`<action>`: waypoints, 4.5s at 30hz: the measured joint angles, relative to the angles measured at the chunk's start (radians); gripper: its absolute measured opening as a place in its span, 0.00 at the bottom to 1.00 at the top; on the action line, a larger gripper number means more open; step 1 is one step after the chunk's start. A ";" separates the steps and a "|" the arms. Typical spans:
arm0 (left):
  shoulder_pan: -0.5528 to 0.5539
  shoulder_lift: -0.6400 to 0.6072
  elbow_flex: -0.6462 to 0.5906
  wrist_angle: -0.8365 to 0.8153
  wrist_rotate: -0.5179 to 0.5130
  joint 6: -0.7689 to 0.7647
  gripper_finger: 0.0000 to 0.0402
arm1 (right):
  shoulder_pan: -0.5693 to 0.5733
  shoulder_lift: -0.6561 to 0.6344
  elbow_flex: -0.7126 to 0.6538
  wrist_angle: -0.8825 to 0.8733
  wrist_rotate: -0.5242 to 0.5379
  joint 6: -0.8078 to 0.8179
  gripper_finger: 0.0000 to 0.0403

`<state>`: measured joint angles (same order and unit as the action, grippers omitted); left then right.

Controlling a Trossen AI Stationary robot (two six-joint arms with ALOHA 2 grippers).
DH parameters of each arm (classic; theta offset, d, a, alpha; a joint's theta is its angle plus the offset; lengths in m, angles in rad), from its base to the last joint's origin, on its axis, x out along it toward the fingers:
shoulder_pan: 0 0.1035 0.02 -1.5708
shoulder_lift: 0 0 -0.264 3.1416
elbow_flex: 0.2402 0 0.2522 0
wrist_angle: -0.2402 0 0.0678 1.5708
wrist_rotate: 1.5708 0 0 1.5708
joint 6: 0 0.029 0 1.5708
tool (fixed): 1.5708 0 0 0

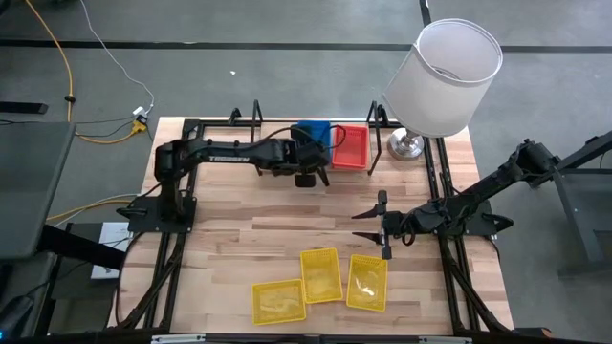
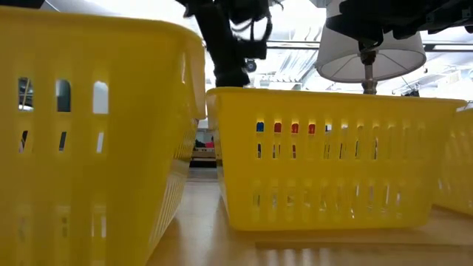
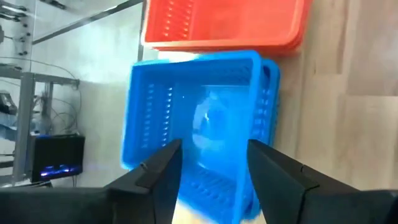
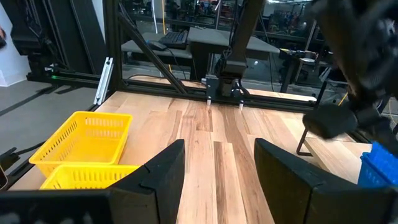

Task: Stack baskets on shelf by color
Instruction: Stack the blue bin on top of the other blue bins on the shelf, then put the middle yellow bin on the shelf

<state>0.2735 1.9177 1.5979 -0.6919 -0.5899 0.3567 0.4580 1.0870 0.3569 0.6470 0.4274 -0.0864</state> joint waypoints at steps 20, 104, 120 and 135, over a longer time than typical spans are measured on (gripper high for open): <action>-0.329 -0.767 -0.868 0.836 0.273 -0.351 0.43 | -0.026 0.000 -0.001 0.029 0.027 -0.048 0.45; -0.399 -0.779 -1.346 1.652 0.536 -0.585 0.43 | -0.116 0.219 0.049 0.162 -0.027 0.336 0.45; -0.489 -0.495 -1.010 1.200 0.425 -0.529 0.43 | 0.029 0.219 0.048 0.144 0.231 0.303 0.45; -0.423 -0.086 -0.632 0.965 0.466 -0.590 0.43 | 0.029 0.219 0.048 0.097 0.232 0.340 0.45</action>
<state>-0.1493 1.8313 0.9654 0.2726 -0.1242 -0.2330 0.4866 1.3056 0.4049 0.7442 0.6590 0.2539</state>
